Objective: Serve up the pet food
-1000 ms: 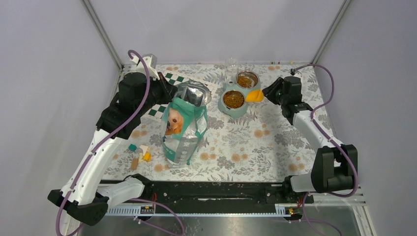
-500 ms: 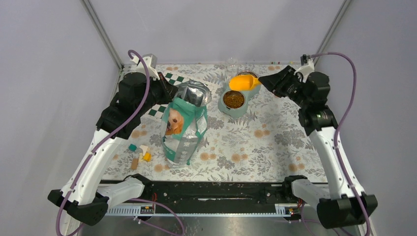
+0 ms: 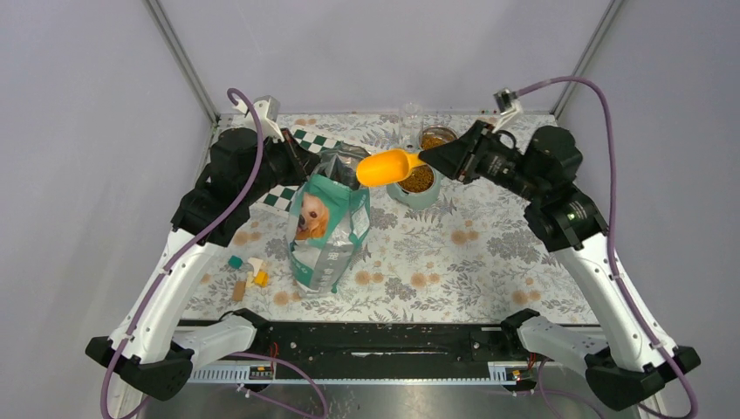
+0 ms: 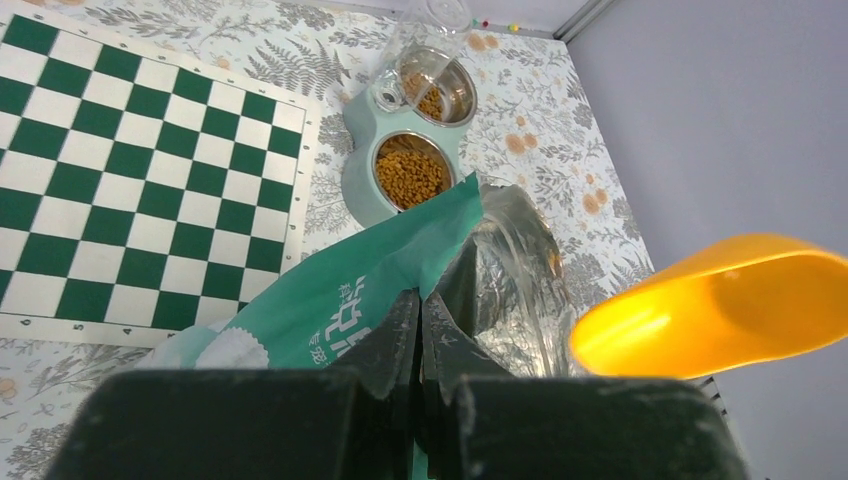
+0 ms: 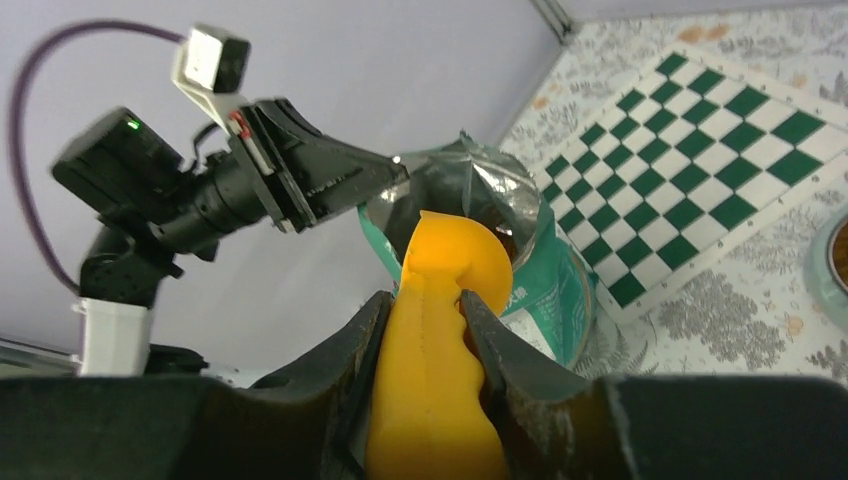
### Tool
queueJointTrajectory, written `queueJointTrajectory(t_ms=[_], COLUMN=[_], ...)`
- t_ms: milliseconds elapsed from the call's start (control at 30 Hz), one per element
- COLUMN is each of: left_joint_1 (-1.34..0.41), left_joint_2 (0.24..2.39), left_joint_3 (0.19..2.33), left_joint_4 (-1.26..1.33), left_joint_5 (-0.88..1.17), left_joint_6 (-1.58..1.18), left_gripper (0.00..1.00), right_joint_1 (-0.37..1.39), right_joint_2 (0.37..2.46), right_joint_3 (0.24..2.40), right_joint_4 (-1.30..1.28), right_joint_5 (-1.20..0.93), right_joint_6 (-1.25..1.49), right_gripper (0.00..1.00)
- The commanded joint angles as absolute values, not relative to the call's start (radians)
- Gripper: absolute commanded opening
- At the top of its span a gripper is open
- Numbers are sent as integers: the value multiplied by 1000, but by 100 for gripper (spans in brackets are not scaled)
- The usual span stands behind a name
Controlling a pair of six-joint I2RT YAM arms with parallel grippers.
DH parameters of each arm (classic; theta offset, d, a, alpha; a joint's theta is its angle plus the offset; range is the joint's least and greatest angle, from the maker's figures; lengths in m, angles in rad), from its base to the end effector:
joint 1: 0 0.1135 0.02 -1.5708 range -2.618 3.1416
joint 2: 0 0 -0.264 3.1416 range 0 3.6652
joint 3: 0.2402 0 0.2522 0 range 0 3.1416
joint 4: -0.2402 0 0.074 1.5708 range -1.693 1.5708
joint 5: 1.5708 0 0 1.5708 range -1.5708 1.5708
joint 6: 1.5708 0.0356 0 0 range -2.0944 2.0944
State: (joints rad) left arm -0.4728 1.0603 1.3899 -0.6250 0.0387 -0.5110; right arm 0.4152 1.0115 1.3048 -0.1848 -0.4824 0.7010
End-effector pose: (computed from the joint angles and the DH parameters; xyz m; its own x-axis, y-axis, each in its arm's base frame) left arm 0.1847 -0.0960 0.4480 -0.4647 -0.3112 -0.8290 0.2989 0.8261 -0.4777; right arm 0.1782 0.0966 0.4770 -0.4269 0.4362 -0.7921 -0.6595 0.4491 0.6028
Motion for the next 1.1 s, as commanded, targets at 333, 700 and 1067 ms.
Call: queueJointTrajectory(t_ms=[333,700,1067], left_joint_1=[-471,-471,-471], left_joint_2=[1019,1023,1051], left_joint_3=[1345,1323,1309], left_joint_4=[-385,-419,-384], left_joint_5=[141,118,150], left_joint_6=[-561,-535,-586], left_gripper=[0,0,0], right_joint_1=[728,829,830], right_joint_2=[1440,1659,1668], right_joint_3=[1641,1584,1297], right_joint_4=[-470,-467,-184], right_joint_5=[-153,-216,-465], right_joint_6=[471,470,593], right_gripper=[0,0,0])
